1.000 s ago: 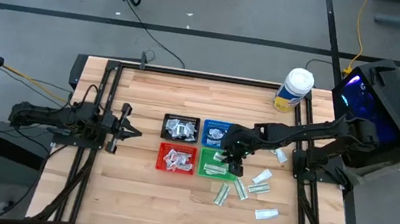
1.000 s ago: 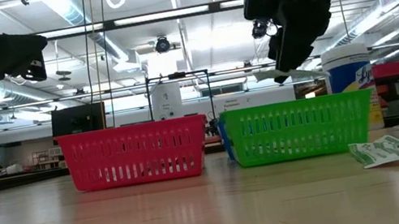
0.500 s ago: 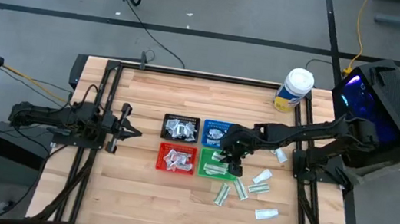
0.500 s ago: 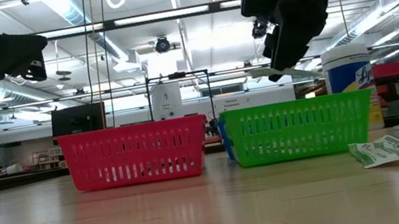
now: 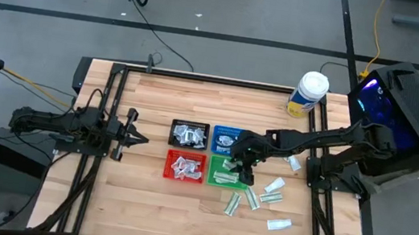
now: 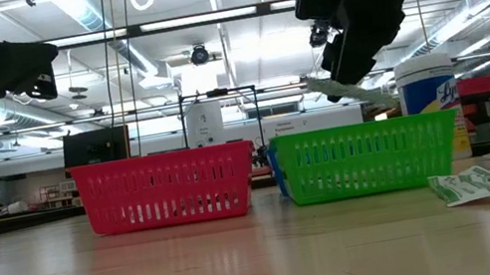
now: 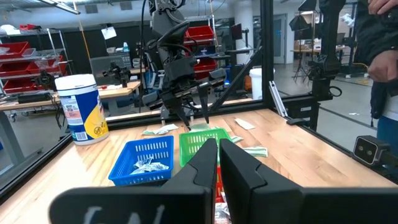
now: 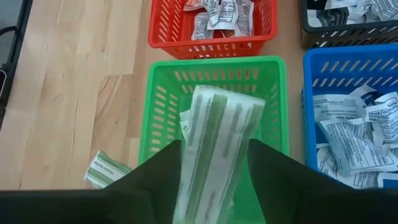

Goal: Pick & Place First Aid Supplies
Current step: Put the green bandage pack into the green bin

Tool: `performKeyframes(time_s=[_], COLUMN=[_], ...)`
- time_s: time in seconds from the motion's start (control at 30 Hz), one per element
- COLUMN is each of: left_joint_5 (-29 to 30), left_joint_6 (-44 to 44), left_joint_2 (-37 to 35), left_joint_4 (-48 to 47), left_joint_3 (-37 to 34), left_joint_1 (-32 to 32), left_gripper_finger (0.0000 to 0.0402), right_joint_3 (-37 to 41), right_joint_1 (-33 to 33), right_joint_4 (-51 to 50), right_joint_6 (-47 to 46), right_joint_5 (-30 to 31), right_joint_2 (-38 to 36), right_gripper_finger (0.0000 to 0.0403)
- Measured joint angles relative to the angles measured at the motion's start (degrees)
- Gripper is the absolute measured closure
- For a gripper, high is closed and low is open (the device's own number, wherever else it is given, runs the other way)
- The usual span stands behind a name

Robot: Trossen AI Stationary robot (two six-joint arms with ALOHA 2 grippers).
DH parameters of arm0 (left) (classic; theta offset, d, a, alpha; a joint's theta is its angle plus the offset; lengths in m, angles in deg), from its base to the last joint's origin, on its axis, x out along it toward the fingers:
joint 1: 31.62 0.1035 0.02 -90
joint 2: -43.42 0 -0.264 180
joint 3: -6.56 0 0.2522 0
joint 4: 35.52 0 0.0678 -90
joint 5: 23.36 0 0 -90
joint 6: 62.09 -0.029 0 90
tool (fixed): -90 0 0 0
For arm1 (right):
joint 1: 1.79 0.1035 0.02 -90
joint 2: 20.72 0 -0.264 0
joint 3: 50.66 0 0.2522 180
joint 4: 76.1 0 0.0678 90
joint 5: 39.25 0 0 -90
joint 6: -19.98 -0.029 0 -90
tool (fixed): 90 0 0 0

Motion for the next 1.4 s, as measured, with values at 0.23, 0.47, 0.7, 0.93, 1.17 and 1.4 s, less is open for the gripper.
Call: performKeyframes(time_s=[0.23,0.47,0.7,0.93,1.17,1.4], left_joint_5=[0.0,0.0,0.0,0.0,0.0,0.0], left_joint_6=[0.0,0.0,0.0,0.0,0.0,0.0], left_joint_2=[0.0,0.0,0.0,0.0,0.0,0.0], left_joint_4=[0.0,0.0,0.0,0.0,0.0,0.0], left_joint_3=[0.0,0.0,0.0,0.0,0.0,0.0], left_joint_1=[0.0,0.0,0.0,0.0,0.0,0.0], left_gripper_finger=[0.0376,0.0376,0.0376,0.0376,0.0376,0.0376], right_joint_3=[0.0,0.0,0.0,0.0,0.0,0.0], right_joint_1=[0.1,0.1,0.1,0.1,0.1,0.1], right_joint_4=[0.0,-0.2,-0.3,-0.2,-0.2,-0.2], right_joint_6=[-0.2,-0.2,-0.2,-0.1,-0.1,-0.1], right_joint_5=[0.0,0.0,0.0,0.0,0.0,0.0], right_joint_2=[0.0,0.0,0.0,0.0,0.0,0.0], right_gripper_finger=[0.0181,0.0169,0.0172,0.0172,0.0172,0.0172])
